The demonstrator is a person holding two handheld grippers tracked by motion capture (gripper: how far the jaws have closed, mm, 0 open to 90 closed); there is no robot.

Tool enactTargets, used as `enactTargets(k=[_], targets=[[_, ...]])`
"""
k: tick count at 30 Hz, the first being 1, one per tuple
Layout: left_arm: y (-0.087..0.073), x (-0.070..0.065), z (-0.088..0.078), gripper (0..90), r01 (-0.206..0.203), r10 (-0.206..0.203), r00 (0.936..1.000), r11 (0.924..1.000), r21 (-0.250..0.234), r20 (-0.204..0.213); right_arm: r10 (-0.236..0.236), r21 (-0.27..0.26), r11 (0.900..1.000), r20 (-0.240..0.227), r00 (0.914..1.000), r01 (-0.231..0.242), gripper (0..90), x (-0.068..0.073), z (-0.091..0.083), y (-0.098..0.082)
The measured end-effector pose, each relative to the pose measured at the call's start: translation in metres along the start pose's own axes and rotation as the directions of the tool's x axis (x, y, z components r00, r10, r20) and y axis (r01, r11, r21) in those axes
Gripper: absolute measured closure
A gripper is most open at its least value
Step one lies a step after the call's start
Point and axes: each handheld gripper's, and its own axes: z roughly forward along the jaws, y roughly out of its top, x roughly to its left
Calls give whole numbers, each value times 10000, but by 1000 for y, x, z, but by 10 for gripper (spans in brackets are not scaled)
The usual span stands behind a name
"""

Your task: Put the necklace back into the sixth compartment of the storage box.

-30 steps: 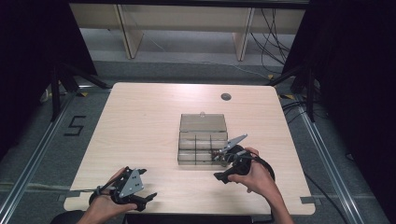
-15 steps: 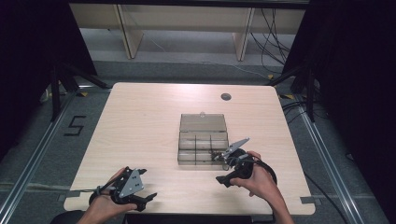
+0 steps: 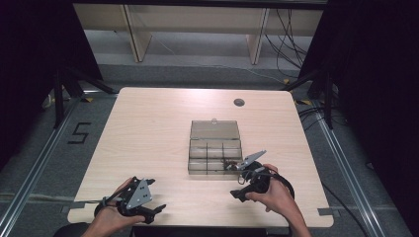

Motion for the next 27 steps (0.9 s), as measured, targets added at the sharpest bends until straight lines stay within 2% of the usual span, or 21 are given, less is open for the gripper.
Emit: enactTargets(k=[1, 2, 3, 6, 7, 9, 11, 13, 17, 18, 20, 23, 24, 25, 26, 27], targets=[[0, 0, 0, 150, -24, 24, 10000, 10000, 61, 1, 269, 100, 9996, -101, 9996, -268, 220, 2, 0, -1], [0, 0, 0, 150, -16, 16, 10000, 10000, -9, -7, 41, 40, 10000, -77, 10000, -41, 220, 0, 0, -1], [0, 0, 0, 150, -19, 19, 10000, 10000, -8, -3, 15, 7, 10000, -48, 10000, -15, 221, 0, 0, -2], [0, 1, -1, 150, -38, 36, 10000, 9999, 126, 91, 198, 92, 9998, -98, 9998, -198, 221, 0, 0, -5], [0, 0, 0, 150, -23, 23, 10000, 10000, 67, 1, 66, 16, 10000, -51, 10000, -66, 221, -1, 0, -5], [0, 0, 0, 150, 15, -16, 10000, 10000, -50, -53, 297, 85, 9995, -37, 9996, -296, 221, 0, 0, -7], [0, 0, 0, 150, 8, -8, 10000, 10000, -53, -19, 29, -93, 10000, -72, 10000, -29, 221, -1, 0, -8], [0, 1, 0, 150, -139, 141, 9999, 9997, 184, -66, 71, -123, 9999, -89, 9999, -72, 221, -1, 1, -10], [0, 1, 0, 150, -174, 175, 9998, 9998, 137, -79, 232, -5, 9997, -116, 9997, -232, 221, 0, 0, -12], [0, 1, 0, 150, -119, 120, 9999, 9998, 171, -60, 31, -112, 9999, -140, 9999, -33, 220, -1, 0, -12], [0, 0, 0, 150, -58, 59, 10000, 10000, 73, -46, 393, 14, 9992, -65, 9992, -392, 220, 0, 0, -13], [0, 1, 0, 150, -153, 154, 9998, 9998, 156, -96, 152, -104, 9998, -196, 9997, -154, 219, -1, 1, -15], [0, 1, 0, 150, -190, 191, 9998, 9997, 156, -90, 334, -70, 9994, -137, 9993, -335, 218, 0, 0, -15], [0, 1, 0, 150, -129, 130, 9999, 9998, 135, -64, 97, -200, 9997, -139, 9999, -100, 217, -1, 1, -16], [0, 0, 0, 150, -19, 19, 10000, 10000, 64, -37, 260, -128, 9996, -127, 9996, -262, 215, -1, 0, -16], [0, 1, 0, 150, -172, 174, 9998, 9997, 163, -115, 423, -78, 9991, -125, 9990, -424, 214, 1, -1, -17]])
